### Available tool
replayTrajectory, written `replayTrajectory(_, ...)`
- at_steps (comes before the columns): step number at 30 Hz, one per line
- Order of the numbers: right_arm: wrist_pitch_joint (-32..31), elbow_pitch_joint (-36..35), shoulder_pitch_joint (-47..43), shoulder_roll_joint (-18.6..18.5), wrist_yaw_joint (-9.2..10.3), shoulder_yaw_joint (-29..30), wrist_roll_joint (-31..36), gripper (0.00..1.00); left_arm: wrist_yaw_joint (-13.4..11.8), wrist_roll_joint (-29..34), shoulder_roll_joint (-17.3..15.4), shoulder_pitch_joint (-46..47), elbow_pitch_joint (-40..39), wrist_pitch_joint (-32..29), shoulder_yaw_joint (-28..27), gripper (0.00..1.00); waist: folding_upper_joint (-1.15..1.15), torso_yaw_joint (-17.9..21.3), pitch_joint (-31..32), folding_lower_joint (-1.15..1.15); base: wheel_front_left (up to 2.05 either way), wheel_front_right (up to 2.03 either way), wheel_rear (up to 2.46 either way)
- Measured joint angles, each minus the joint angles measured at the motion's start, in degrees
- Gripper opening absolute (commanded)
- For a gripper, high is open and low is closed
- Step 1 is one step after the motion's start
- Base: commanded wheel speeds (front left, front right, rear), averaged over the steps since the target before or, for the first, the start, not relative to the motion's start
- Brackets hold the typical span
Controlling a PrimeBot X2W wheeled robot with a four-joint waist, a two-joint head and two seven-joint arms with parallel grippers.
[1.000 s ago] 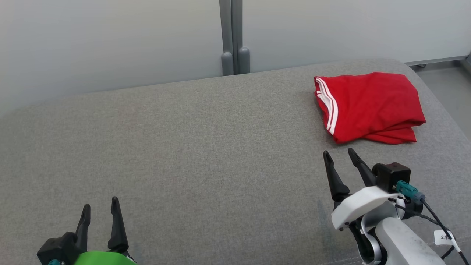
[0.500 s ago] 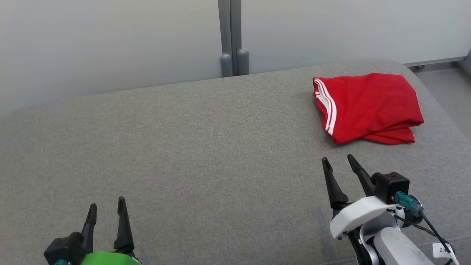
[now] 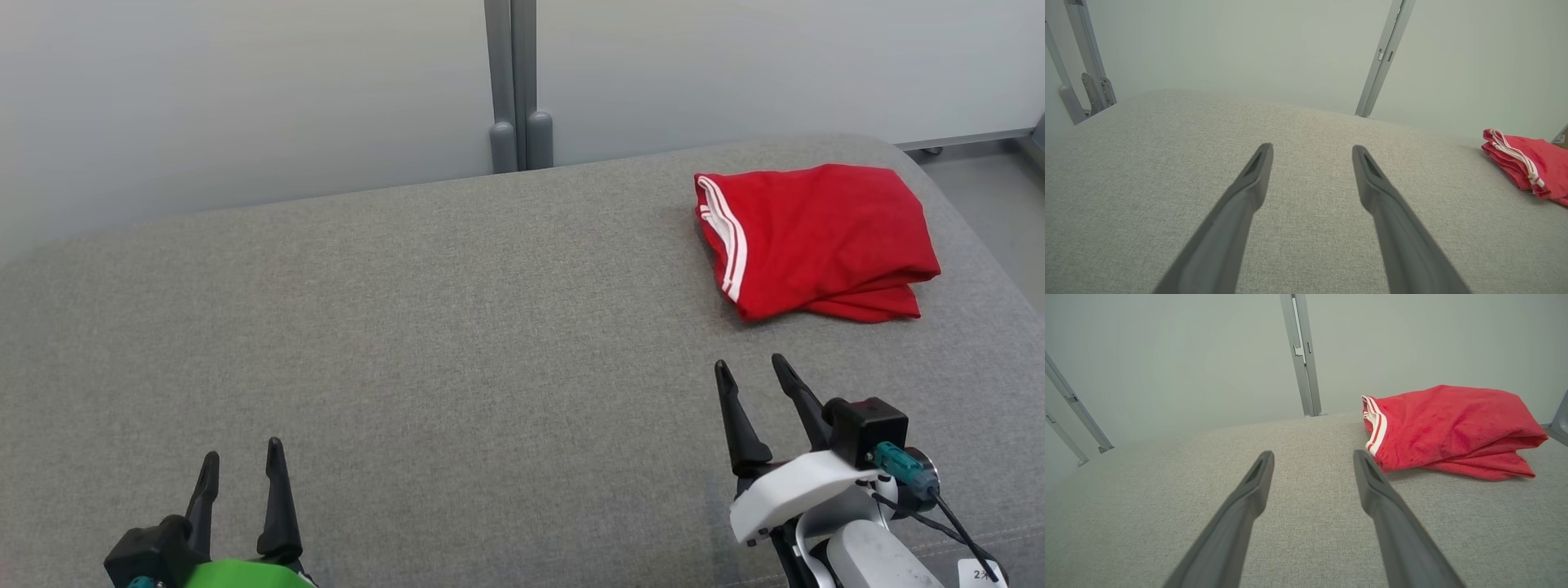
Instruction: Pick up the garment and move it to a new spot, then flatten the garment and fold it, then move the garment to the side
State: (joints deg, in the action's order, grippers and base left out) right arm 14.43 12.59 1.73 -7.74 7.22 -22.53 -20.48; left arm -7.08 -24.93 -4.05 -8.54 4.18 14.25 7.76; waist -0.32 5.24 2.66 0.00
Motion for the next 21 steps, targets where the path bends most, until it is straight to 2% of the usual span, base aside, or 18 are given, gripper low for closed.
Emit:
replayTrajectory(3, 0.00, -0.29, -0.15, 0.32, 0.00, 0.32, 0.49, 1.00, 0.00, 0.00, 0.01, -0.03, 0.00, 0.00, 0.05, 1.00, 0.00, -0.02, 0.09, 0.00, 0.00, 0.00, 0.00)
replayTrajectory(4, 0.00, -0.41, -0.19, 0.34, 0.00, 0.45, 0.60, 0.00, 0.00, 0.00, 0.02, -0.05, 0.00, 0.00, 0.07, 0.00, 0.00, -0.03, 0.12, 0.00, 0.00, 0.00, 0.00)
replayTrajectory(11, -0.13, 2.29, -3.47, 0.71, -0.16, 0.01, 0.11, 0.00, 0.03, -0.26, 1.14, -0.55, 3.30, -0.10, 0.21, 0.00, 0.00, -0.07, 0.13, 0.00, 0.00, 0.00, 0.00)
replayTrajectory(21, -0.90, 1.65, -3.50, 1.01, -1.43, 1.74, -5.92, 0.00, 1.07, -6.79, 1.14, -0.78, 3.38, -1.38, -0.10, 0.00, 0.00, -0.62, -0.21, 0.00, 0.00, 0.00, 0.00)
